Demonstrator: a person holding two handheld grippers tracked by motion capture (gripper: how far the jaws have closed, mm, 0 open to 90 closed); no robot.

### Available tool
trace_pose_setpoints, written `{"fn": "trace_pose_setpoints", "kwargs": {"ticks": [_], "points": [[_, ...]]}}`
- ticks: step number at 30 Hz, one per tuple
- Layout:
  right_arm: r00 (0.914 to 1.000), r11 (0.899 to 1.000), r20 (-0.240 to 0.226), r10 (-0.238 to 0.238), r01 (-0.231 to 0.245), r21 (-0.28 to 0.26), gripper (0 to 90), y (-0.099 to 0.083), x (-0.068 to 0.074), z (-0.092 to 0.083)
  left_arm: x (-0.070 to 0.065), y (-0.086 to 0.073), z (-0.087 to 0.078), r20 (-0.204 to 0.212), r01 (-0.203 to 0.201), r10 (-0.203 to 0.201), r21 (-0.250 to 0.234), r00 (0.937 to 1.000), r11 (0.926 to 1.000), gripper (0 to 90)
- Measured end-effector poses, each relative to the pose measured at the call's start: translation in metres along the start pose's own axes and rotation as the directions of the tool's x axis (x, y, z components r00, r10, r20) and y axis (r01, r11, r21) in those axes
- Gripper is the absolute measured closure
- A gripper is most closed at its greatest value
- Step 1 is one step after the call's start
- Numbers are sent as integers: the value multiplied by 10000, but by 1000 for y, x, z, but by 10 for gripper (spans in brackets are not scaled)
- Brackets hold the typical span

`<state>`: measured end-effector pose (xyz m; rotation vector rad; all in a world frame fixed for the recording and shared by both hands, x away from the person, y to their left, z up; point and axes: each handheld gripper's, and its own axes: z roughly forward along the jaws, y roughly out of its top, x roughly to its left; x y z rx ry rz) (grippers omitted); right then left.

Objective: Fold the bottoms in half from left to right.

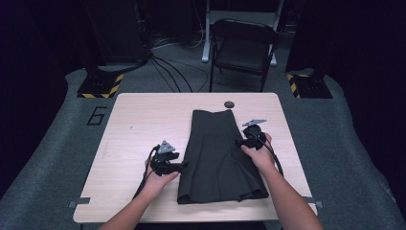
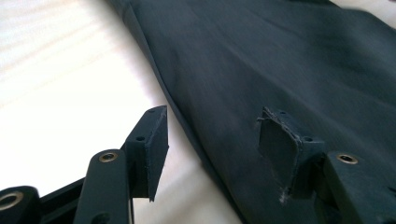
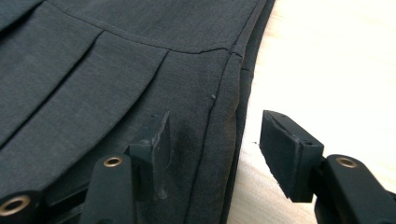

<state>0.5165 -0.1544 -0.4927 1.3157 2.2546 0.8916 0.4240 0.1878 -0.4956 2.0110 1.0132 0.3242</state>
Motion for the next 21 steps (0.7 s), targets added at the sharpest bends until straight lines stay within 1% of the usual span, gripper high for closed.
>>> {"fn": "trace_pose_setpoints", "kwargs": {"ticks": [5, 6, 7, 9, 10, 11, 12, 13, 14, 16, 17, 18, 19, 20, 21], "points": [[9998, 9998, 27, 201, -201, 13, 417, -1, -1, 7, 8, 18, 20, -366, 24, -19, 148, 9993, 9999, 421], [9998, 9998, 40, 204, -204, 42, 414, -1, -1, 8, 10, 20, 25, -364, 237, -234, 82, 9991, 9997, 420], [9995, 9995, 56, 315, -315, 79, 409, -2, -1, 8, 12, 22, 28, -428, 372, -370, 46, 9984, 9993, 417], [9994, 9993, 73, 352, -353, 104, 405, -2, -1, 10, 16, 26, 35, -709, 434, -432, 14, 9965, 9991, 415], [9995, 9995, 44, 298, -298, 116, 403, -3, -1, 11, 17, 27, 37, -745, 435, -425, 115, 9963, 9990, 412], [9995, 9994, 36, 312, -312, 130, 403, -3, -1, 11, 18, 27, 40, -728, 495, -489, 77, 9961, 9987, 410], [9996, 9995, 40, 293, -293, 114, 403, -4, -2, 11, 18, 28, 42, -762, 437, -424, 155, 9962, 9989, 407], [9991, 9991, 30, 413, -414, 131, 402, -4, -1, 11, 18, 28, 45, -832, 392, -375, 200, 9958, 9990, 404], [9993, 9992, -22, 362, -362, 149, 401, -5, -1, 11, 18, 28, 48, -780, 441, -422, 226, 9961, 9988, 402], [9993, 9993, -38, 365, -364, 115, 400, -6, -2, 12, 17, 27, 53, -793, 383, -355, 351, 9962, 9986, 395], [9995, 9994, -64, 303, -302, 186, 399, -7, -3, 12, 17, 27, 55, -804, 351, -319, 387, 9963, 9986, 394], [9991, 9990, -98, 413, -412, 175, 398, -8, -2, 13, 17, 26, 56, -834, 415, -384, 357, 9958, 9985, 392], [9991, 9990, -116, 418, -416, 158, 398, -8, -3, 14, 16, 26, 57, -891, 298, -253, 500, 9957, 9983, 388], [9990, 9989, -150, 429, -427, 168, 399, -9, -3, 14, 15, 25, 60, -954, 344, -304, 401, 9950, 9986, 380], [9988, 9989, -192, 445, -442, 186, 400, -9, -3, 14, 15, 25, 60, -1003, 150, -87, 626, 9949, 9979, 377]]}}
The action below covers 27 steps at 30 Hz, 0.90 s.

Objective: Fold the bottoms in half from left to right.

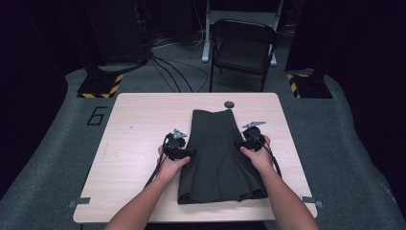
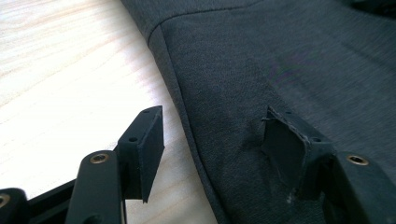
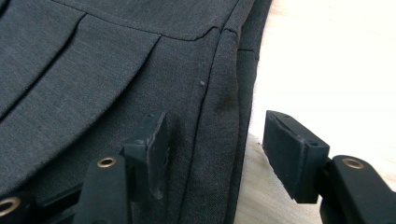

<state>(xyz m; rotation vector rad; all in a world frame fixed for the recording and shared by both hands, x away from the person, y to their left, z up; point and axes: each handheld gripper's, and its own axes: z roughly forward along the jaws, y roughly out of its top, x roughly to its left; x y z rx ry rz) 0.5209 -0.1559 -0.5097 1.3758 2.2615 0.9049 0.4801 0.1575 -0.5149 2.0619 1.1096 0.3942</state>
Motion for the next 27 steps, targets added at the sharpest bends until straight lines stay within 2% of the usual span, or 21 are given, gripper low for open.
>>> {"fn": "trace_pose_setpoints", "kwargs": {"ticks": [1, 3, 7, 8, 10, 11, 14, 17, 18, 19, 23, 25, 27], "points": [[9999, 10000, 51, 90, -90, -22, 399, 0, 0, 1, -1, -1, 2, -9, 104, -105, -120, 9999, 9999, 372], [10000, 10000, -60, 1, -1, -2, 400, 0, -2, 1, -2, -2, 5, -55, 83, -83, -58, 10000, 9999, 369], [9995, 9997, -143, 264, -264, 1, 406, -2, -2, 1, -1, -3, 6, -23, 61, -60, 49, 10000, 10000, 351], [9994, 9995, -144, 315, -315, 12, 407, -2, -2, 1, -3, -3, 8, -47, 234, -234, -119, 9997, 9997, 351], [9990, 9993, -239, 386, -385, 41, 407, -2, -3, 1, -2, -4, 6, -61, 5, -5, 14, 10000, 10000, 353], [9989, 9993, -292, 371, -372, -19, 406, -2, -4, 2, -4, -4, 7, -74, 127, -128, -125, 9999, 9998, 357], [9993, 9996, -277, 257, -259, -68, 406, -3, -4, 2, -4, -5, 7, -14, 62, -62, -231, 10000, 9997, 375], [9990, 9994, -266, 351, -353, -62, 414, -3, -3, 1, -4, -6, 7, 96, -125, 127, -240, 9999, 9996, 427], [9990, 9994, -259, 355, -356, -53, 421, -3, -2, 1, -5, -6, 7, 112, -63, 66, -272, 9999, 9996, 434], [9989, 9994, -324, 328, -331, -68, 436, -4, -2, 1, -4, -6, 6, 156, -128, 132, -274, 9998, 9995, 445], [9986, 9994, -513, 151, -166, -295, 540, -7, -1, 0, -7, -9, 7, 204, 45, -33, -559, 9998, 9984, 513], [9984, 9991, -560, 125, -147, -393, 576, -8, -1, 0, -9, -10, 7, 191, 131, -120, -597, 9997, 9981, 545], [9974, 9988, -694, 183, -214, -435, 614, -9, -1, 0, -8, -9, 6, 255, 39, -25, -515, 9997, 9987, 568]]}}
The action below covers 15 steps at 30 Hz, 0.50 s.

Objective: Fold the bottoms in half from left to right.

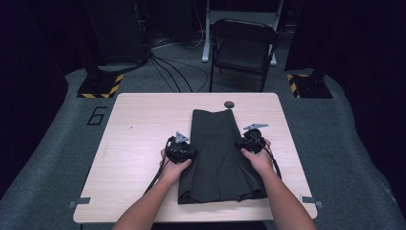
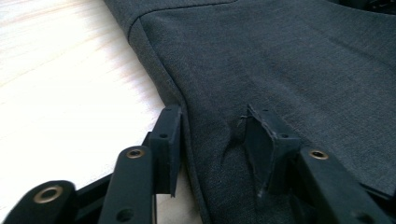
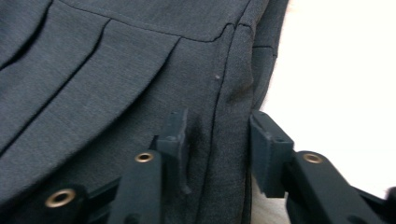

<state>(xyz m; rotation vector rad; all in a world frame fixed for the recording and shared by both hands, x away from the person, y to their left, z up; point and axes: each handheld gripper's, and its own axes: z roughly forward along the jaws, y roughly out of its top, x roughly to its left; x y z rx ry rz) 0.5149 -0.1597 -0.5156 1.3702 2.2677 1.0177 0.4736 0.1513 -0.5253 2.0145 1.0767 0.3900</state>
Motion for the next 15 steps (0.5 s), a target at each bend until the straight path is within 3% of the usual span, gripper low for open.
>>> {"fn": "trace_pose_setpoints", "kwargs": {"ticks": [11, 13, 15], "points": [[9997, 10000, -217, 78, -78, 8, 693, -1, 0, 0, 0, 0, 1, 155, 223, -222, -82, 9996, 9997, 682], [9997, 9999, -200, 140, -140, -5, 701, -1, 1, 0, -1, -1, 2, 203, 530, -526, -206, 9984, 9984, 698], [9997, 9998, -167, 171, -172, -50, 723, -1, 2, 0, -1, -1, 2, 214, 517, -513, -142, 9985, 9986, 710]]}}
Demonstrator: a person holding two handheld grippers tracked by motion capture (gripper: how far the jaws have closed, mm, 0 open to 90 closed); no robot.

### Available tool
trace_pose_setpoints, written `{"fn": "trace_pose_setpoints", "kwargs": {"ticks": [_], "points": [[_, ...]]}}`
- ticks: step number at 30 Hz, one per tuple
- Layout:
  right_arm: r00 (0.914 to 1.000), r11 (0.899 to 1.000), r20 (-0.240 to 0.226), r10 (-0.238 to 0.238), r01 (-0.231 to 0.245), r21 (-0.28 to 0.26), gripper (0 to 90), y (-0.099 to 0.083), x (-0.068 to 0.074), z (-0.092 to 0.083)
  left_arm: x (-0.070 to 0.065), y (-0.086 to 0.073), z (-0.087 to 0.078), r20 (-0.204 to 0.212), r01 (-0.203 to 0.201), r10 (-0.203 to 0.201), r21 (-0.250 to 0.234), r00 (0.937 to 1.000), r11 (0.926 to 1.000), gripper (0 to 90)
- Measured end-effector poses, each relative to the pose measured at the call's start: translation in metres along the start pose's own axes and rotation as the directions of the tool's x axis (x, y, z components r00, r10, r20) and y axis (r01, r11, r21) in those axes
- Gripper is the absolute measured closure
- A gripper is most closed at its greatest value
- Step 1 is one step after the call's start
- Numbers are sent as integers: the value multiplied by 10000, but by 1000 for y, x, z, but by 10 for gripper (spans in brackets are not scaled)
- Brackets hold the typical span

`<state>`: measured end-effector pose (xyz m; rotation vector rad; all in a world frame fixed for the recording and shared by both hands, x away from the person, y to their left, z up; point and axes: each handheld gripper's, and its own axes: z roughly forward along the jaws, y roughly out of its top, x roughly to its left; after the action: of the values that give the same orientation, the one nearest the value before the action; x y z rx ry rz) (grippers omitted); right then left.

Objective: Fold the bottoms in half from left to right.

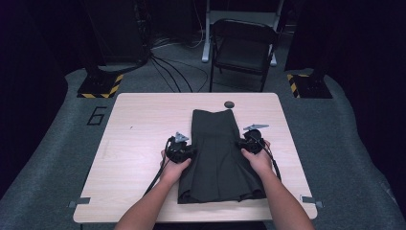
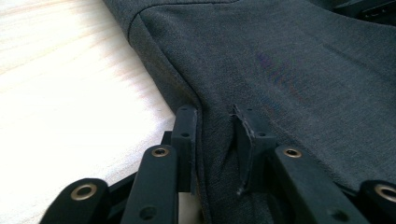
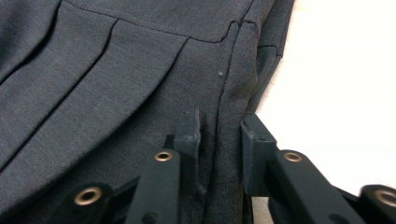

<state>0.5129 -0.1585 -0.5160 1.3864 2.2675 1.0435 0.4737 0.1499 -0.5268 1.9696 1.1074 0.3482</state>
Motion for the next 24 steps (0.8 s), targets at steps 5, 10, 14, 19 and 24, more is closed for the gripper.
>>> {"fn": "trace_pose_setpoints", "kwargs": {"ticks": [5, 10, 14, 19, 24], "points": [[9999, 10000, 105, 30, -30, 38, 748, 1, 3, 0, -1, 0, 0, -36, 194, -194, -45, 9998, 9998, 736], [9999, 9999, 126, 58, -56, -127, 768, -1, 3, 0, -4, 1, 1, -174, 199, -201, -104, 9996, 9997, 768], [9994, 9994, 108, 324, -323, -120, 781, -2, 5, -1, -4, 1, 1, -219, 275, -276, -75, 9994, 9996, 781], [9996, 9999, 257, 105, -104, -37, 797, 2, 6, -2, -7, 4, 0, -476, -259, 261, 63, 9985, 9996, 797], [9997, 9997, 259, -42, 48, -232, 813, 7, 9, -8, -6, 5, -2, -469, -156, 153, -63, 9988, 9999, 807]]}}
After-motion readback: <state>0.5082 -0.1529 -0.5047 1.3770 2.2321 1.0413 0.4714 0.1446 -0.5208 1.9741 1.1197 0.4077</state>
